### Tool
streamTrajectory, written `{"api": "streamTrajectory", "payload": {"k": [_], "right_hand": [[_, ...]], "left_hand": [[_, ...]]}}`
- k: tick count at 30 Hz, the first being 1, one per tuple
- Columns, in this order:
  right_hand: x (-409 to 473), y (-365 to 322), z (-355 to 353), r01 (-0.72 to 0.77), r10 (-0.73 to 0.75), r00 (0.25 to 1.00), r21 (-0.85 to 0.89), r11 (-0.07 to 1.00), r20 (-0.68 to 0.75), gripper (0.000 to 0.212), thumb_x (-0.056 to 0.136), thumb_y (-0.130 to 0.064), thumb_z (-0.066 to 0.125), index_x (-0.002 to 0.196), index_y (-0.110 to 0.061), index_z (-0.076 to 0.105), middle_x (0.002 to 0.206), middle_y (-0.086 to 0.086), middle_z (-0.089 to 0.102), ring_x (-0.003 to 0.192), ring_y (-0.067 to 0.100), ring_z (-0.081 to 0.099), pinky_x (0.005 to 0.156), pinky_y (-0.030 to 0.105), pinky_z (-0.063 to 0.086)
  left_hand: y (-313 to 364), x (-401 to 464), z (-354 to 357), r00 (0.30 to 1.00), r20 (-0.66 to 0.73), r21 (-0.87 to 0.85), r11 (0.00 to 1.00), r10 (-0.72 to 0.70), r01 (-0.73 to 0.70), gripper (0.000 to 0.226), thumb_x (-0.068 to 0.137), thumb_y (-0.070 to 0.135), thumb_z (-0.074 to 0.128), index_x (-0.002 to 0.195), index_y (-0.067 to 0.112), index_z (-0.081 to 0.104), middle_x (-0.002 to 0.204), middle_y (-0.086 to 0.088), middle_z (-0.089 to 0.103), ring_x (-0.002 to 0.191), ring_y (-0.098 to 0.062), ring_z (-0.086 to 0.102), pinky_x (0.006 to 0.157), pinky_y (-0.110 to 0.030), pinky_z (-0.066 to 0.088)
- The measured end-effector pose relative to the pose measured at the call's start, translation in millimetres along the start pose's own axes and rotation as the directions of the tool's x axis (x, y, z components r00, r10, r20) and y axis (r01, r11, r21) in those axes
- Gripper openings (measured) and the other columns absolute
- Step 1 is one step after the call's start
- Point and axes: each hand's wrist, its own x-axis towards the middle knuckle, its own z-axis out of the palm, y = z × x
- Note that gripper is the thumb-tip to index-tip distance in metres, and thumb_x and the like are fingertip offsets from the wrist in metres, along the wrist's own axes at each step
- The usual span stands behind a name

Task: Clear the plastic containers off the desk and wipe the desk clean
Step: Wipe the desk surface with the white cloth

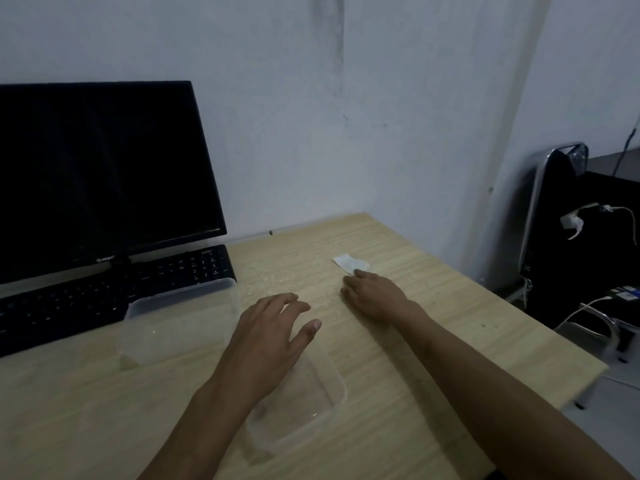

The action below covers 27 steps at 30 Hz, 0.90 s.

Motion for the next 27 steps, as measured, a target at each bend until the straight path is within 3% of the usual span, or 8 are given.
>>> {"api": "streamTrajectory", "payload": {"k": [3, 6, 8, 11, 15, 19, 21, 27], "right_hand": [[0.9, 3.4, 4.5, -0.001, 0.002, 0.997, 0.009, 1.0, -0.082, 0.04, 0.1, -0.04, 0.035, 0.107, -0.009, 0.059, 0.117, 0.006, 0.056, 0.108, 0.028, 0.056, 0.088, 0.042, 0.046], [-0.4, 5.8, 4.6, 0.003, -0.003, 0.994, 0.005, 1.0, -0.113, 0.037, 0.099, -0.037, 0.039, 0.1, -0.007, 0.061, 0.114, 0.007, 0.057, 0.102, 0.028, 0.056, 0.083, 0.04, 0.046], [-3.7, 7.6, 1.7, 0.009, -0.002, 0.994, 0.063, 0.998, -0.105, 0.036, 0.099, -0.035, 0.041, 0.102, -0.006, 0.062, 0.117, 0.007, 0.058, 0.106, 0.027, 0.055, 0.086, 0.04, 0.046], [-22.2, 8.5, -11.0, 0.039, 0.015, 0.982, 0.28, 0.959, -0.187, 0.036, 0.098, -0.032, 0.049, 0.123, -0.009, 0.061, 0.131, 0.004, 0.057, 0.118, 0.023, 0.054, 0.094, 0.031, 0.043], [-74.9, 8.9, -35.8, 0.081, 0.214, 0.909, 0.656, 0.751, -0.357, 0.026, 0.093, -0.027, 0.061, 0.116, -0.018, 0.068, 0.112, -0.009, 0.069, 0.103, 0.002, 0.062, 0.087, 0.016, 0.044], [-127.9, 11.3, -44.0, 0.102, 0.39, 0.874, 0.894, 0.436, -0.289, 0.01, 0.084, -0.014, 0.072, 0.094, -0.016, 0.074, 0.087, -0.005, 0.074, 0.083, 0.003, 0.068, 0.076, 0.016, 0.052], [-151.9, 18.5, -41.8, 0.082, 0.42, 0.876, 0.931, 0.356, -0.238, 0.007, 0.083, -0.009, 0.073, 0.09, -0.011, 0.073, 0.083, 0.002, 0.074, 0.078, 0.008, 0.068, 0.073, 0.02, 0.054], [-211.9, 59.9, -27.1, -0.027, 0.465, 0.863, 0.9, 0.436, -0.199, 0.009, 0.086, -0.004, 0.067, 0.09, -0.012, 0.066, 0.089, 0.0, 0.069, 0.075, 0.006, 0.063, 0.065, 0.018, 0.049]], "left_hand": [[-1.0, -0.7, -1.0, 1.0, -0.003, -0.014, 1.0, -0.004, 0.004, 0.081, 0.076, 0.073, 0.002, 0.128, 0.038, 0.052, 0.141, 0.019, 0.042, 0.132, -0.001, 0.031, 0.109, -0.027, 0.025], [0.3, -2.4, -4.7, 1.0, -0.016, -0.04, 0.999, -0.005, 0.005, 0.077, 0.078, 0.071, 0.005, 0.123, 0.037, 0.057, 0.136, 0.018, 0.046, 0.127, -0.001, 0.036, 0.107, -0.028, 0.029], [1.5, -4.3, -7.4, 0.999, -0.032, -0.056, 0.998, -0.001, -0.001, 0.073, 0.08, 0.07, 0.008, 0.12, 0.036, 0.059, 0.133, 0.019, 0.048, 0.125, -0.001, 0.039, 0.105, -0.028, 0.031], [5.3, -7.6, -10.9, 0.996, -0.083, -0.102, 0.994, 0.018, -0.026, 0.064, 0.083, 0.067, 0.015, 0.114, 0.036, 0.062, 0.127, 0.02, 0.051, 0.12, 0.0, 0.042, 0.101, -0.027, 0.033], [24.0, -10.7, -17.7, 0.981, -0.185, -0.242, 0.965, 0.052, -0.097, 0.049, 0.087, 0.061, 0.029, 0.109, 0.034, 0.064, 0.117, 0.025, 0.052, 0.115, 0.006, 0.043, 0.094, -0.009, 0.032], [55.7, -14.7, -19.6, 0.976, -0.206, -0.367, 0.919, 0.068, -0.141, 0.026, 0.093, 0.046, 0.047, 0.108, 0.034, 0.065, 0.117, 0.026, 0.053, 0.117, 0.007, 0.044, 0.092, -0.003, 0.028], [74.5, -19.4, -16.1, 0.973, -0.207, -0.393, 0.903, 0.099, -0.175, 0.025, 0.094, 0.044, 0.047, 0.107, 0.034, 0.065, 0.117, 0.026, 0.054, 0.117, 0.008, 0.044, 0.093, 0.0, 0.026], [127.9, -44.9, 25.6, 0.951, -0.146, -0.406, 0.86, 0.272, -0.308, 0.031, 0.091, 0.046, 0.042, 0.108, 0.031, 0.064, 0.117, 0.022, 0.054, 0.116, 0.007, 0.043, 0.095, -0.005, 0.031]]}}
